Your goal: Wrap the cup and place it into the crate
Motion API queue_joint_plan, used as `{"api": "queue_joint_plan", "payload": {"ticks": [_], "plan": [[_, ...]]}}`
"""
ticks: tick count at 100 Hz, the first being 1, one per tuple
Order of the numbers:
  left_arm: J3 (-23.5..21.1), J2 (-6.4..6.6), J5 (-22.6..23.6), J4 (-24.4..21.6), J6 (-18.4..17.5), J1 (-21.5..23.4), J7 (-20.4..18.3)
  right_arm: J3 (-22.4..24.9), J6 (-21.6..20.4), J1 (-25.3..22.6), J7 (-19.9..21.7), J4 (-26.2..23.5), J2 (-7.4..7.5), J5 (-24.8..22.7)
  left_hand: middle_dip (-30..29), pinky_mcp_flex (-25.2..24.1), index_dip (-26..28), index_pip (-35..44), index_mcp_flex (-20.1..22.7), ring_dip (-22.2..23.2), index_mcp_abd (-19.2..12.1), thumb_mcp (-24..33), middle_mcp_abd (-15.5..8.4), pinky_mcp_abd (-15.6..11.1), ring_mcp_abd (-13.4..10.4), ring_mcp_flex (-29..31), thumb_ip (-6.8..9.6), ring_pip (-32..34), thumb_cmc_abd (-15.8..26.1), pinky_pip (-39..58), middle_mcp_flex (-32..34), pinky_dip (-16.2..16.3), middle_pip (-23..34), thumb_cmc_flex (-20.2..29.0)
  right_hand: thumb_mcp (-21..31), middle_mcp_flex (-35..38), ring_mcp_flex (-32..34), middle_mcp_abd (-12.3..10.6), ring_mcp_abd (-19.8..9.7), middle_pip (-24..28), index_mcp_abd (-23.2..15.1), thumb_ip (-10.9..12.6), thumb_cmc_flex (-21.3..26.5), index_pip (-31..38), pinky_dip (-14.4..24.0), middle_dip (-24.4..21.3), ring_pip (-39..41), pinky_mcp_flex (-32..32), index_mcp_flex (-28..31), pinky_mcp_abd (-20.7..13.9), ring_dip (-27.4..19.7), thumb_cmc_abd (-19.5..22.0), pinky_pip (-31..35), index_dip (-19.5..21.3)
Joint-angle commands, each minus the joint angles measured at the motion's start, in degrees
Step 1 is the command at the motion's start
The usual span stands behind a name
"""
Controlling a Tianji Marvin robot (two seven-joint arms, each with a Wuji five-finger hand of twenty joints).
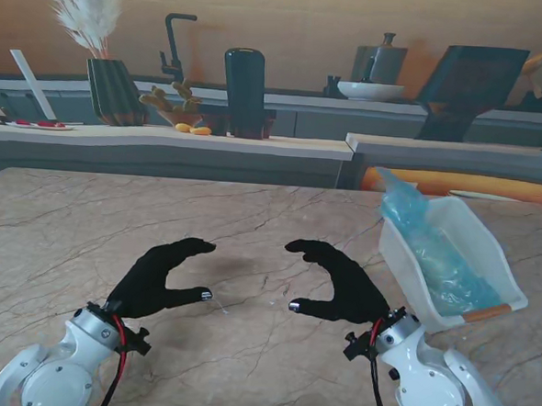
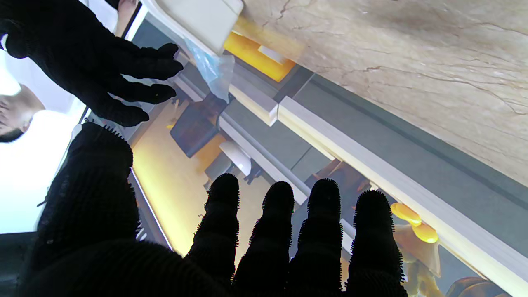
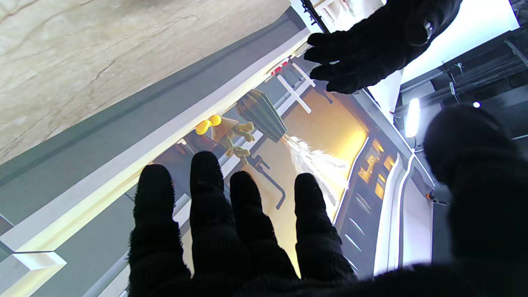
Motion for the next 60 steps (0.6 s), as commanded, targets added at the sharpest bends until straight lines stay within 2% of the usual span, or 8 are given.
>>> {"api": "queue_joint_plan", "payload": {"ticks": [1, 24, 60], "plan": [[0.2, -0.05, 0.1, -0.1, -0.2, 0.1, 0.0, -0.3, -0.4, -0.5, 0.4, -0.9, -0.36, 0.2, -1.3, 0.2, -0.3, -0.6, -0.5, -0.2, -0.9, 1.1, -0.1, -1.4, 0.0, -0.7, 1.3, -0.3, -2.4, -1.1, -0.5, 0.7, -1.4, -1.6, 0.2, 1.2, 1.1, -1.2, -1.1, -0.2, 0.2, -2.7, -2.3, -0.5, 1.5, 0.5, 0.2, 0.2, 0.8, -0.9, 0.9, 3.6, 0.0, 0.0], [0.4, 0.02, 0.5, -0.5, -0.9, 0.6, 0.0, -0.6, 0.9, -0.5, 1.3, -1.2, -0.33, 1.7, -1.2, 0.3, -0.3, -0.6, -0.4, -0.2, -1.0, 2.4, -0.2, -1.4, -0.3, -0.6, 1.16, -0.3, -2.5, -1.1, -0.3, 0.9, -1.3, -2.2, 0.1, 1.6, 1.1, -1.0, -1.0, -0.3, 0.4, -2.7, -3.5, -0.7, 1.5, 0.4, 0.2, 0.2, 1.3, -0.6, 0.9, 5.7, 0.1, -0.2], [0.0, -0.1, 2.5, -0.6, -1.9, 1.1, 1.7, -0.9, 2.6, -0.1, 2.4, -1.3, -0.3, 3.3, -1.1, 0.4, -0.3, -0.5, -0.5, -0.1, -0.8, 4.5, -0.1, -1.3, -0.1, -0.5, 1.0, -0.2, -2.9, -0.9, -0.2, 1.0, -1.2, -2.7, -0.1, 1.9, 1.0, -1.1, -0.9, -0.6, 0.3, -2.7, -3.5, -1.0, 1.4, 0.3, 0.1, 0.1, 1.6, -0.5, 0.9, 5.9, 0.1, -0.3]]}}
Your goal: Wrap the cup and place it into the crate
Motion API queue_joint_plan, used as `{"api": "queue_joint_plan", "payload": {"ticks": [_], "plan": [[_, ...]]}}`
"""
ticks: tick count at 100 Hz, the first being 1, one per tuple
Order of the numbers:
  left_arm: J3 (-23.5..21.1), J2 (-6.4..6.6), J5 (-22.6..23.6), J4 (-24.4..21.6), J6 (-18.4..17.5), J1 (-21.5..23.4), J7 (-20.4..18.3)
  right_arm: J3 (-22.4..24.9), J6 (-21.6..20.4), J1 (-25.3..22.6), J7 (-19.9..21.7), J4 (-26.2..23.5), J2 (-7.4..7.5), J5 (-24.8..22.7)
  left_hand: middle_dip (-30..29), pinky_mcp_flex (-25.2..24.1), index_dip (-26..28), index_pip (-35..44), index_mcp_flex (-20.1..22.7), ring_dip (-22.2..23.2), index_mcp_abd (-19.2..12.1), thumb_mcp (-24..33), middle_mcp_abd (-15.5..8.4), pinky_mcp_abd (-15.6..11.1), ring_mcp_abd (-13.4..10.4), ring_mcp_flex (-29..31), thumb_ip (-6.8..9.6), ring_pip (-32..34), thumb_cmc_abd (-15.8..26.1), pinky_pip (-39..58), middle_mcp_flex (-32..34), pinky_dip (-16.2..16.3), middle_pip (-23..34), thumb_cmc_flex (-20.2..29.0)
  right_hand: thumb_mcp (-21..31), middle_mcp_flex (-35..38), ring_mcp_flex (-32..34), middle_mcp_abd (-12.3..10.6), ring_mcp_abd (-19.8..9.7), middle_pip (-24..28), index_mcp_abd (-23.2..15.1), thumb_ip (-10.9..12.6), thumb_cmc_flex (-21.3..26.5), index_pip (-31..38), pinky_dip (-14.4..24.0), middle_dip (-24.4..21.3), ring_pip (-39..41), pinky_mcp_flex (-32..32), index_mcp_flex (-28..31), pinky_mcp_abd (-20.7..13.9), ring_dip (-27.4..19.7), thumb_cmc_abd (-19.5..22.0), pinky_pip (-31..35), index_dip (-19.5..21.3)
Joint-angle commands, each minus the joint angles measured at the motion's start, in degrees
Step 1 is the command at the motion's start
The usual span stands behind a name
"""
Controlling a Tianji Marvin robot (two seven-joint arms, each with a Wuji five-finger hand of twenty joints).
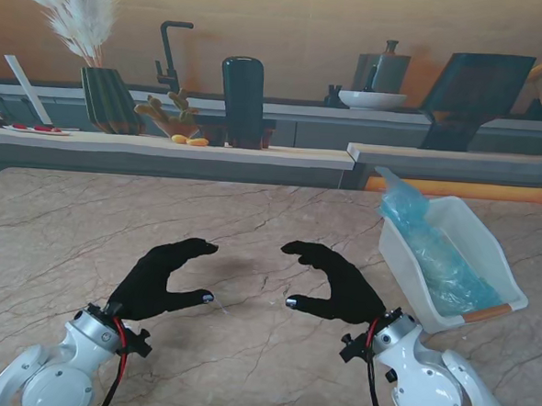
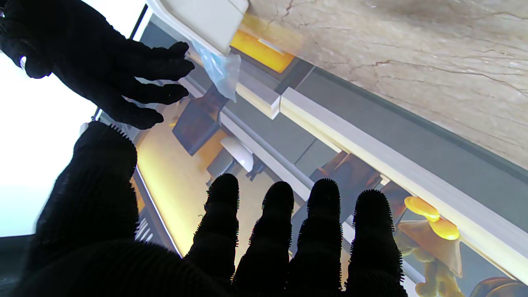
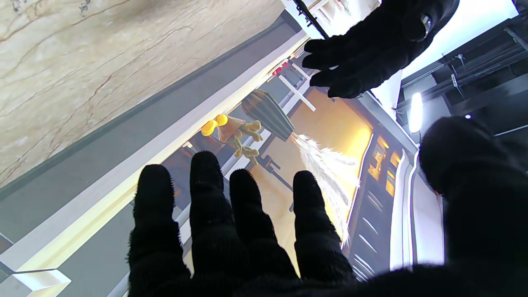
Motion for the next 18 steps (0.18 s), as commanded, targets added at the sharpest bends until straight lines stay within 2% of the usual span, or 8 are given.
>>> {"api": "queue_joint_plan", "payload": {"ticks": [1, 18], "plan": [[-0.1, -0.13, 0.4, -0.4, -0.2, 0.7, 0.0, -0.2, 0.4, 0.0, 0.0, -0.4, -0.23, 0.0, -1.1, 0.1, -0.3, -0.5, -0.6, -0.2, -0.9, 1.3, -0.1, -1.2, -0.1, -0.5, 0.98, -0.2, -1.6, -0.9, -0.2, 0.8, -1.2, -2.2, -0.2, 0.6, 1.0, -1.1, -0.9, -0.6, -0.2, -2.6, -2.9, -1.0, 1.3, 0.2, 0.1, 0.0, 0.2, -0.5, 0.8, 2.3, 0.1, -0.3], [-0.5, -0.02, 0.8, -0.6, 0.0, 1.1, -0.4, -0.2, 1.2, -0.1, -0.2, -0.6, -0.28, -0.2, -1.2, 0.0, -0.4, -0.6, -0.7, -0.2, -0.8, 2.1, 0.0, -1.1, 0.0, -0.5, 0.88, -0.2, -1.7, -0.9, -0.3, 0.8, -1.3, -2.4, -0.2, 0.7, 1.1, -1.1, -0.9, -0.7, -0.4, -2.6, -2.6, -1.0, 1.3, 0.2, 0.1, 0.1, 0.2, -0.4, 0.8, 2.2, 0.1, -0.3]]}}
